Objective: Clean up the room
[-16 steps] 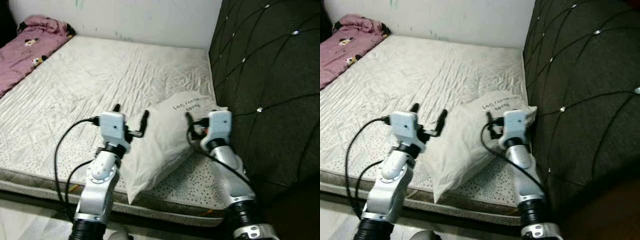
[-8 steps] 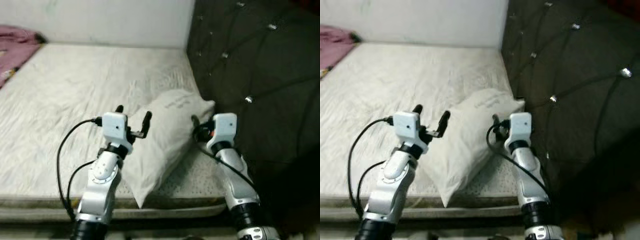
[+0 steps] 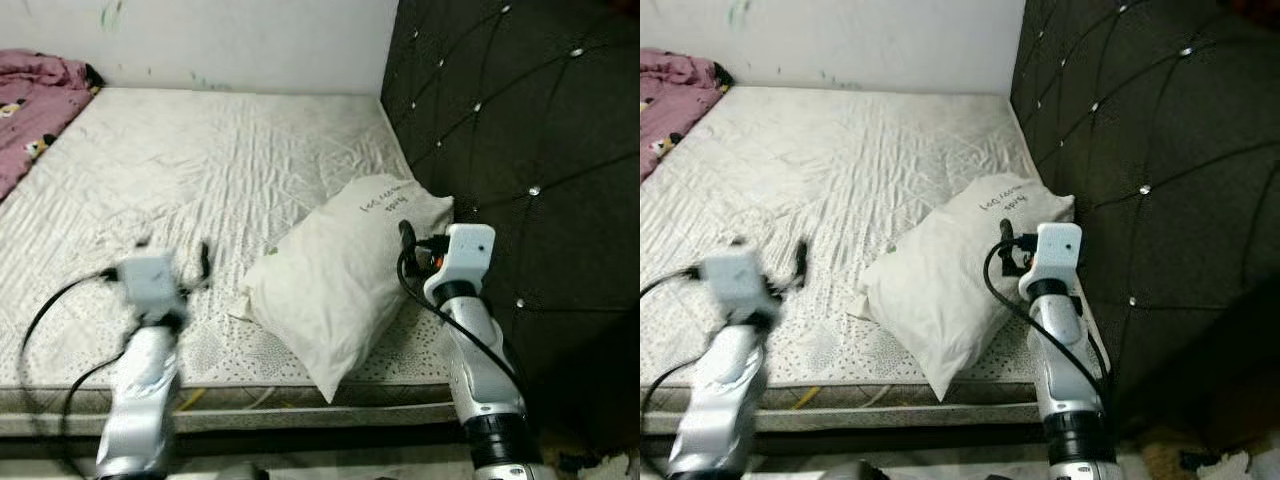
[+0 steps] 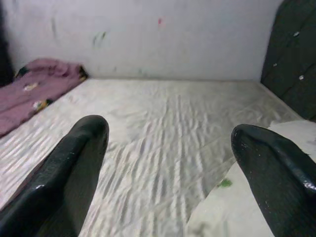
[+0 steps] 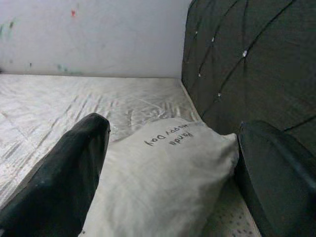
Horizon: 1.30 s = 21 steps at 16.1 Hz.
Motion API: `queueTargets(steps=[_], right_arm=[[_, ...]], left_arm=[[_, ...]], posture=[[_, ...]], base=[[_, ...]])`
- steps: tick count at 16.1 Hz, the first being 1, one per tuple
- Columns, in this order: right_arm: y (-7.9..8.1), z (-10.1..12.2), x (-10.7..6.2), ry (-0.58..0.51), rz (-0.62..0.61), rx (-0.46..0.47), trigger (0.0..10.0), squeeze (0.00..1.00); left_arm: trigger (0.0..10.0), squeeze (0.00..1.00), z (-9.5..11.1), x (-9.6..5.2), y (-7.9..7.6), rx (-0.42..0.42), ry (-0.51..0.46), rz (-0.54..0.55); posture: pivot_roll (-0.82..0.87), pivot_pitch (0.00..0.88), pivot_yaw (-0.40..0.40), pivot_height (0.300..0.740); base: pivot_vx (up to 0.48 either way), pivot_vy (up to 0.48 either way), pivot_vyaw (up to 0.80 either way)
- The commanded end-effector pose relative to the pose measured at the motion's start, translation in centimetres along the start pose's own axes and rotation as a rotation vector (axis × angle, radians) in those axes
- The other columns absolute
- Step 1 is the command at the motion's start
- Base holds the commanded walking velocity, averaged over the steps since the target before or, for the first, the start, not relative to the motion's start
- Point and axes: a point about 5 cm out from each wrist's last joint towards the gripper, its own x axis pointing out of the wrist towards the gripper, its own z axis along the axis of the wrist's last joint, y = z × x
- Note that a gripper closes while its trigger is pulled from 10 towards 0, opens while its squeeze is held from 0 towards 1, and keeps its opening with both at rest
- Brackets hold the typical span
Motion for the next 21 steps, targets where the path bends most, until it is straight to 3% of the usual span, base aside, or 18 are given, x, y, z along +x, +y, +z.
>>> queueTargets(steps=[1, 7, 17, 21], right_arm=[[-0.6, 0.3, -0.2, -0.001, -0.029, 0.001, 10.0, 0.0], [0.1, 0.1, -0.5, 0.028, 0.004, 0.015, 10.0, 0.0], [1.1, 0.4, -1.6, 0.047, 0.081, 0.017, 10.0, 0.0], [1.2, 0.4, -1.7, 0.058, 0.102, 0.016, 10.0, 0.0]], left_arm=[[10.0, 0.0, 0.4, -0.3, 0.5, 0.008, -0.022, 0.025], [10.0, 0.0, 0.8, -0.3, -0.4, -0.008, -0.01, -0.023], [10.0, 0.0, 1.9, -0.7, -0.6, -0.021, -0.017, -0.002], [10.0, 0.0, 2.1, -0.9, -0.7, -0.029, -0.009, 0.008]], posture=[[0.05, 0.0, -0.023, 0.74], [0.06, 0.0, -0.036, 0.74], [0.05, 0.067, -0.047, 0.74], [0.05, 0.073, -0.055, 0.695]], base=[[0.0, 0.0, 0.0], [0.0, 0.0, -0.47], [0.0, 0.0, 0.0], [0.0, 0.0, 0.0]])
